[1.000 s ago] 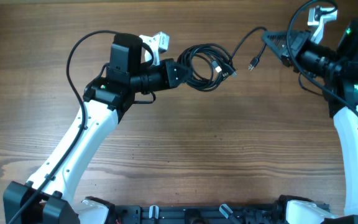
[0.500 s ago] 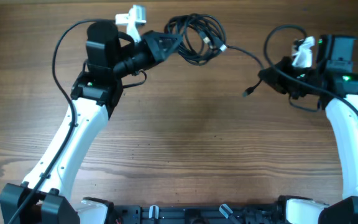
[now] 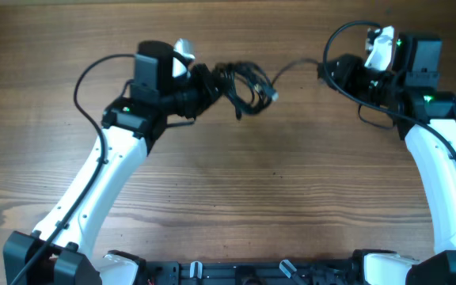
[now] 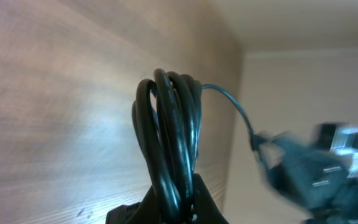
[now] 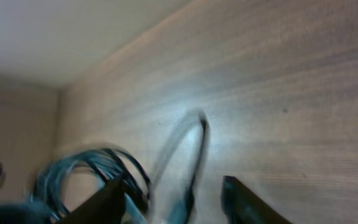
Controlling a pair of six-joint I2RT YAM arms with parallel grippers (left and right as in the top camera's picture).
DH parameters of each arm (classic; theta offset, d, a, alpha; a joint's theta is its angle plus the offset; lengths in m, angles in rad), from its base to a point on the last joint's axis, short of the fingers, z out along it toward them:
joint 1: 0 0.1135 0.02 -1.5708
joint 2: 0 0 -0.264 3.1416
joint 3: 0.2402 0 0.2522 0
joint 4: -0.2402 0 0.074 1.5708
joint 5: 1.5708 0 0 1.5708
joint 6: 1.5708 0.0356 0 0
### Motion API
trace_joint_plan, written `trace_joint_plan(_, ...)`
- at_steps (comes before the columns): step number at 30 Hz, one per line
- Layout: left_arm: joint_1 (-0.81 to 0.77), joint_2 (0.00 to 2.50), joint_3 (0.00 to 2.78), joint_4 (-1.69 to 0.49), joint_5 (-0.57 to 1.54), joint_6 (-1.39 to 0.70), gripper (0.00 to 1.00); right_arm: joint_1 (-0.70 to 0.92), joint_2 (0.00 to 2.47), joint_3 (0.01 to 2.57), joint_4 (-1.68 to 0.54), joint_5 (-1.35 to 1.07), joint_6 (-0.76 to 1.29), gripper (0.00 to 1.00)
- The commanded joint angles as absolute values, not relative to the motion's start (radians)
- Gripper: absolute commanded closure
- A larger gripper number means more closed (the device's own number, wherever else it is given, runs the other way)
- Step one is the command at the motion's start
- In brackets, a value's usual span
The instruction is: Untangle cables
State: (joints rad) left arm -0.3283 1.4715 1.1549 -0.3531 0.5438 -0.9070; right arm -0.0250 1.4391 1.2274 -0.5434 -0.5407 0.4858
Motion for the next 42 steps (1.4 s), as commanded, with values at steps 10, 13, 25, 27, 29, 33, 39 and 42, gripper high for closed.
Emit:
trace_joint_plan(10, -0.369, 1.453, 1.165, -0.405, 0.451, -0.871, 0.96, -0.021, 1.448, 1.236, -0.588, -0.52, 0.525, 0.36)
trace_joint_plan(13, -0.369, 1.454, 1.165, -0.405, 0.445, -0.871, 0.96, -0.006, 1.448, 1.236, -0.601, -0.545, 0.471, 0.36)
trace_joint_plan(25, -0.398, 1.462, 1.165, -0.416, 0.348, -0.871, 0.96, 0.125, 1.448, 1.24, -0.601, -0.516, 0.419, 0.32)
trace_joint_plan(27, -0.413, 1.47, 1.165, -0.417, 0.329, -0.871, 0.96, 0.142, 1.448, 1.246, -0.599, -0.516, 0.419, 0.32)
trace_joint_plan(29, -0.427, 1.481, 1.165, -0.416, 0.328, -0.871, 0.96, 0.15, 1.448, 1.253, -0.599, -0.516, 0.418, 0.32)
trace_joint_plan(33, -0.438, 1.5, 1.165, -0.408, 0.328, -0.871, 0.96, 0.154, 1.448, 1.288, -0.605, -0.516, 0.418, 0.32)
trace_joint_plan(39, -0.442, 1.515, 1.165, -0.385, 0.328, -0.876, 0.96, 0.154, 1.448, 1.376, -0.676, -0.516, 0.393, 0.31)
trace_joint_plan(42, -0.451, 1.516, 1.165, -0.382, 0.328, -0.876, 0.96, 0.154, 1.448, 1.382, -0.692, -0.516, 0.392, 0.31)
